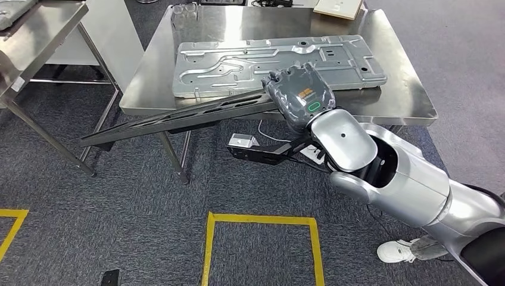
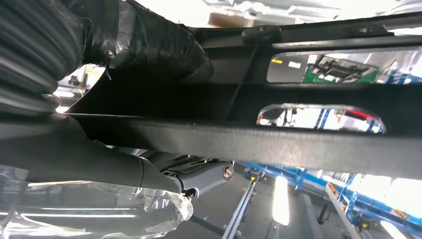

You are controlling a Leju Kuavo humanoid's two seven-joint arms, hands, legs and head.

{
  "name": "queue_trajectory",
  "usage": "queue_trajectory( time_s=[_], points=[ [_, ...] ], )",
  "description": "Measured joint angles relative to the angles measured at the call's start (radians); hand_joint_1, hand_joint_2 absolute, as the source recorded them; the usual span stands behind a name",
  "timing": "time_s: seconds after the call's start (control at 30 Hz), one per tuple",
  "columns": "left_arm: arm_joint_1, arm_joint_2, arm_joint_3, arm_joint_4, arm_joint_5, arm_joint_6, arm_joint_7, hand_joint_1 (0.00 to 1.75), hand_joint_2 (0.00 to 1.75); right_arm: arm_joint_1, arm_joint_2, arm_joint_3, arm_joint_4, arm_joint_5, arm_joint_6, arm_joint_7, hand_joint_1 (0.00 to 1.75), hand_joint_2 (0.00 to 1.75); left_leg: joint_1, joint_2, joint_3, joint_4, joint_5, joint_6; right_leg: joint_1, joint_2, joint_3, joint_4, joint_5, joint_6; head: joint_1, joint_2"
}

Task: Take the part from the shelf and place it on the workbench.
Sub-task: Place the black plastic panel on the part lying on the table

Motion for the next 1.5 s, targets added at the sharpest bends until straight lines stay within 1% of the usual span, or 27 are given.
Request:
queue_trajectory(
  time_s=[0.07, 0.13, 0.2, 0.23, 0.33, 0.37, 0.4, 0.43, 0.5, 0.57, 0.67, 0.73, 0.77, 0.83, 0.87, 0.9, 0.93, 1.0, 1.07, 1.13, 1.23, 1.27, 1.33, 1.37, 1.4, 1.43, 1.5],
  points=[
    [-0.002, 0.0, 0.0, 0.001, 0.0, 0.002, 0.002, 0.0, 1.75, 0.0, -0.002, 0.0, -0.001, 0.007, 0.005, 0.002, 1.75, 1.75, 0.0, -0.001, 0.003, 0.007, -0.016, -0.015, 0.003, 0.0, 0.019, -0.064, 0.029, -0.012, 0.001, 0.0],
    [-0.003, 0.0, 0.0, 0.001, 0.0, 0.003, 0.003, 0.0, 1.75, 0.0, -0.004, 0.0, -0.003, 0.012, 0.009, 0.004, 1.75, 1.75, 0.0, 0.0, 0.004, 0.009, -0.021, -0.027, 0.007, 0.003, 0.024, -0.066, 0.021, -0.032, 0.0, 0.0],
    [-0.003, 0.0, 0.0, 0.001, -0.001, 0.004, 0.002, 0.0, 1.75, 0.0, -0.008, 0.0, -0.004, 0.018, 0.01, 0.007, 1.75, 1.75, 0.001, 0.002, -0.004, 0.037, -0.024, -0.036, 0.005, 0.004, 0.035, -0.071, 0.018, -0.045, -0.001, 0.0],
    [-0.004, 0.001, 0.0, 0.001, -0.001, 0.004, 0.002, 0.0, 1.75, 0.0, -0.009, 0.0, -0.004, 0.021, 0.01, 0.008, 1.75, 1.75, 0.002, 0.002, -0.026, 0.078, -0.03, -0.04, 0.004, 0.005, 0.043, -0.073, 0.015, -0.05, -0.002, 0.0],
    [-0.004, 0.001, 0.0, 0.001, -0.001, 0.004, 0.002, 0.0, 1.75, 0.004, -0.011, 0.0, -0.004, 0.023, 0.01, 0.008, 1.75, 1.75, 0.003, 0.003, -0.147, 0.255, -0.084, -0.047, 0.007, 0.007, 0.061, -0.075, -0.001, -0.06, -0.003, 0.0],
    [-0.003, 0.001, 0.0, 0.001, -0.001, 0.004, 0.002, 0.0, 1.75, 0.006, -0.011, 0.0, -0.004, 0.023, 0.01, 0.007, 1.75, 1.75, 0.003, 0.003, -0.178, 0.285, -0.096, -0.046, 0.009, 0.009, 0.069, -0.075, -0.009, -0.061, -0.003, 0.0],
    [-0.002, 0.001, 0.0, 0.001, -0.001, 0.004, 0.002, 0.0, 1.75, 0.008, -0.011, 0.0, -0.004, 0.023, 0.01, 0.007, 1.75, 1.75, 0.002, 0.003, -0.193, 0.284, -0.091, -0.044, 0.012, 0.01, 0.079, -0.075, -0.017, -0.061, -0.003, 0.0],
    [-0.001, 0.001, 0.0, 0.001, -0.001, 0.004, 0.002, 0.0, 1.75, 0.009, -0.012, 0.0, -0.004, 0.023, 0.01, 0.007, 1.75, 1.75, 0.001, 0.003, -0.192, 0.248, -0.063, -0.039, 0.015, 0.01, 0.091, -0.075, -0.025, -0.061, -0.003, 0.0],
    [0.0, 0.002, 0.0, 0.001, -0.001, 0.005, 0.002, 0.0, 1.75, 0.01, -0.013, 0.0, -0.004, 0.023, 0.01, 0.007, 1.75, 1.75, -0.004, 0.003, -0.159, 0.12, 0.034, -0.023, 0.018, 0.01, 0.114, -0.076, -0.041, -0.06, -0.003, 0.0],
    [0.0, 0.005, 0.0, 0.002, -0.003, 0.005, 0.003, 0.0, 1.75, 0.011, -0.015, 0.0, -0.004, 0.023, 0.01, 0.007, 1.75, 1.75, -0.014, 0.004, -0.132, 0.03, 0.082, -0.008, 0.019, 0.012, 0.125, -0.079, -0.053, -0.054, -0.003, 0.0],
    [0.0, 0.007, 0.0, 0.003, -0.006, 0.005, 0.008, 0.0, 1.75, 0.017, -0.02, 0.0, -0.004, 0.023, 0.01, 0.008, 1.75, 1.75, -0.019, 0.005, -0.109, 0.005, 0.084, 0.004, 0.02, 0.012, 0.133, -0.071, -0.059, -0.038, -0.002, 0.0],
    [0.0, 0.007, 0.0, 0.003, -0.006, 0.005, 0.011, 0.0, 1.75, 0.018, -0.026, 0.0, -0.004, 0.023, 0.01, 0.008, 1.75, 1.75, -0.015, 0.006, -0.089, -0.005, 0.082, 0.013, 0.02, 0.009, 0.118, -0.029, -0.071, -0.029, 0.001, 0.0],
    [0.0, 0.007, 0.0, 0.003, -0.006, 0.005, 0.012, 0.0, 1.75, 0.018, -0.03, -0.001, -0.005, 0.023, 0.011, 0.009, 1.75, 1.75, -0.014, 0.006, -0.08, -0.008, 0.081, 0.017, 0.018, 0.007, 0.092, 0.017, -0.087, -0.025, 0.002, 0.0],
    [-0.002, 0.006, 0.0, 0.003, -0.006, 0.005, 0.011, 0.0, 1.75, 0.022, -0.035, -0.001, -0.006, 0.023, 0.017, 0.011, 1.75, 1.75, -0.014, 0.007, -0.071, -0.008, 0.072, 0.022, 0.016, 0.006, 0.018, 0.132, -0.13, -0.018, 0.003, 0.0],
    [-0.002, 0.006, 0.0, 0.003, -0.006, 0.006, 0.011, 0.0, 1.75, 0.026, -0.037, -0.001, -0.007, 0.023, 0.021, 0.013, 1.75, 1.75, -0.014, 0.006, -0.066, -0.007, 0.066, 0.022, 0.015, 0.006, -0.016, 0.17, -0.146, -0.014, 0.003, 0.0],
    [-0.002, 0.006, 0.0, 0.003, -0.005, 0.007, 0.012, 0.0, 1.75, 0.03, -0.04, -0.001, -0.008, 0.023, 0.025, 0.016, 1.75, 1.75, -0.014, 0.006, -0.061, -0.006, 0.059, 0.021, 0.014, 0.005, -0.036, 0.181, -0.147, -0.012, 0.003, 0.0],
    [-0.001, 0.006, 0.0, 0.003, -0.005, 0.009, 0.014, 0.0, 1.75, 0.033, -0.042, -0.001, -0.01, 0.024, 0.029, 0.018, 1.75, 1.75, -0.013, 0.005, -0.053, -0.003, 0.051, 0.02, 0.012, 0.004, -0.039, 0.157, -0.126, -0.011, 0.003, 0.0],
    [0.0, 0.004, 0.0, 0.003, -0.005, 0.014, 0.023, 0.0, 1.75, 0.035, -0.05, -0.001, -0.015, 0.024, 0.031, 0.021, 1.75, 1.75, -0.012, 0.002, -0.037, 0.003, 0.033, 0.013, 0.011, 0.003, -0.008, 0.039, -0.037, -0.012, 0.003, 0.0],
    [-0.001, 0.003, 0.0, 0.003, -0.005, 0.021, 0.032, 0.0, 1.75, 0.039, -0.058, -0.001, -0.019, 0.024, 0.033, 0.023, 1.75, 1.75, -0.013, 0.0, -0.03, 0.012, 0.017, 0.003, 0.014, 0.002, 0.019, -0.052, 0.015, -0.022, 0.002, 0.0],
    [-0.002, 0.002, 0.0, 0.003, -0.004, 0.026, 0.038, 0.0, 1.75, 0.046, -0.062, -0.001, -0.025, 0.025, 0.035, 0.024, 1.75, 1.75, -0.015, -0.001, -0.028, 0.02, 0.009, -0.008, 0.017, 0.003, 0.026, -0.068, 0.016, -0.037, 0.001, 0.0],
    [-0.002, 0.003, 0.0, 0.003, -0.003, 0.03, 0.041, 0.0, 1.75, 0.051, -0.071, -0.007, -0.031, 0.027, 0.041, 0.027, 1.75, 1.75, -0.015, 0.001, -0.036, 0.049, -0.012, -0.022, 0.012, 0.004, 0.04, -0.074, 0.022, -0.053, 0.0, 0.0],
    [-0.003, 0.003, 0.0, 0.003, -0.003, 0.031, 0.041, 0.0, 1.75, 0.052, -0.075, -0.009, -0.032, 0.028, 0.042, 0.027, 1.75, 1.75, -0.012, 0.002, -0.056, 0.09, -0.03, -0.027, 0.01, 0.005, 0.045, -0.076, 0.021, -0.058, -0.001, 0.0],
    [-0.004, 0.003, 0.0, 0.003, -0.003, 0.031, 0.041, 0.0, 1.75, 0.058, -0.08, -0.011, -0.034, 0.027, 0.043, 0.028, 1.75, 1.75, -0.008, 0.003, -0.125, 0.21, -0.077, -0.035, 0.01, 0.005, 0.05, -0.076, 0.016, -0.063, -0.002, 0.0],
    [-0.004, 0.003, 0.0, 0.003, -0.003, 0.031, 0.041, 0.0, 1.75, 0.064, -0.082, -0.011, -0.036, 0.027, 0.043, 0.028, 1.75, 1.75, -0.006, 0.003, -0.159, 0.259, -0.091, -0.039, 0.011, 0.006, 0.052, -0.076, 0.013, -0.065, -0.002, 0.0],
    [-0.003, 0.002, 0.0, 0.003, -0.003, 0.031, 0.041, 0.0, 1.75, 0.07, -0.084, -0.011, -0.037, 0.026, 0.043, 0.028, 1.75, 1.75, -0.006, 0.003, -0.18, 0.28, -0.089, -0.04, 0.011, 0.007, 0.055, -0.076, 0.01, -0.065, -0.002, 0.0],
    [-0.002, 0.002, 0.0, 0.003, -0.003, 0.031, 0.04, 0.0, 1.75, 0.075, -0.086, -0.012, -0.037, 0.026, 0.043, 0.028, 1.75, 1.75, -0.005, 0.003, -0.185, 0.265, -0.067, -0.04, 0.011, 0.008, 0.06, -0.076, 0.006, -0.065, -0.002, 0.0],
    [-0.001, 0.002, 0.0, 0.003, -0.003, 0.031, 0.039, 0.0, 1.75, 0.081, -0.091, -0.013, -0.037, 0.025, 0.042, 0.028, 1.75, 1.75, -0.005, 0.003, -0.148, 0.151, 0.015, -0.033, 0.012, 0.01, 0.072, -0.077, -0.002, -0.062, -0.002, 0.0]
  ],
)
